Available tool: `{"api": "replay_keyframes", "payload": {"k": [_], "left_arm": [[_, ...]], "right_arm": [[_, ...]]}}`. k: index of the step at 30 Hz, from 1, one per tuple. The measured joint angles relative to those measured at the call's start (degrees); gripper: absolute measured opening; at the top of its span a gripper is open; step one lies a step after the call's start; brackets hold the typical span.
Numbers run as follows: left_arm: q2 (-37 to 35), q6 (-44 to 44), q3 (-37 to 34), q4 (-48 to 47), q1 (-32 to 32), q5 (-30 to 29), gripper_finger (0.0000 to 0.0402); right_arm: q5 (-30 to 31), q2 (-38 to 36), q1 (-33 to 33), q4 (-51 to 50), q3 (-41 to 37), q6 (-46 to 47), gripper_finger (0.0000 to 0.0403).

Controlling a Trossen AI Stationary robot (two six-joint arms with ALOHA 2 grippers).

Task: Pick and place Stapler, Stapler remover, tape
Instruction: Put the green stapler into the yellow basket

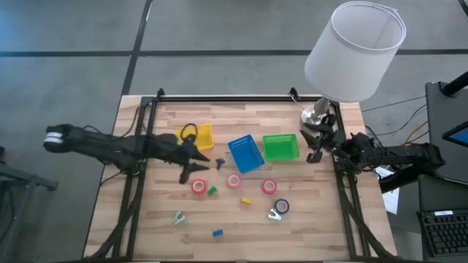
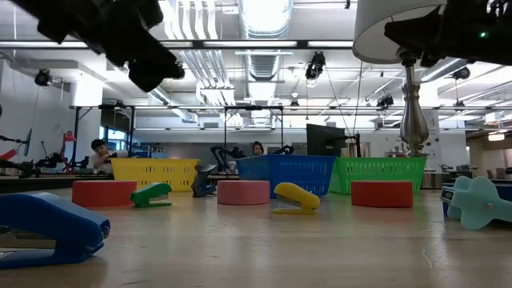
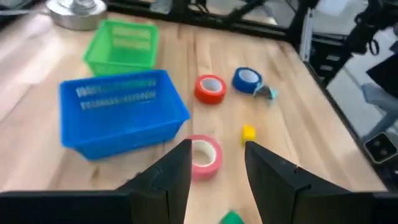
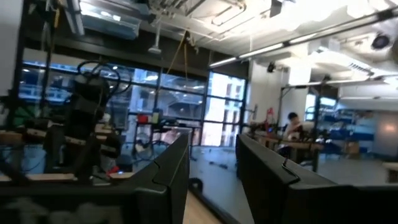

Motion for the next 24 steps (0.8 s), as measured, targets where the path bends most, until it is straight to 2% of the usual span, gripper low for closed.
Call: {"api": "replay_keyframes", "payload": {"k": [3, 7, 10, 14, 18, 24], "left_arm": [[5.91, -2.06, 4.67, -6.2, -1.98, -0.07, 0.0152], [12.33, -4.21, 9.14, -8.74, -5.3, -0.84, 0.0152], [17.11, -9.48, 9.94, -10.07, -7.39, -2.15, 0.0152], [21.68, -17.45, 10.58, -9.45, -10.09, -2.61, 0.0152], [25.9, -20.73, 9.88, -9.93, -12.57, -4.54, 0.0152], [31.66, -21.94, 9.91, -8.25, -14.89, -9.11, 0.0152]], "right_arm": [[-0.87, 1.19, 0.0, 0.02, 0.16, 1.34, 0.0125], [-3.82, 2.98, -0.03, -1.5, 3.23, 1.98, 0.0125], [-7.87, 5.09, -0.03, -5.84, 7.83, 2.44, 0.0125], [-8.66, 9.45, -0.06, -15.42, 14.31, 3.1, 0.0121], [-5.86, 15.41, -0.06, -21.97, 19.51, 0.5, 0.0118], [4.48, 23.98, -0.06, -22.66, 25.51, -0.02, 0.0125]]}}
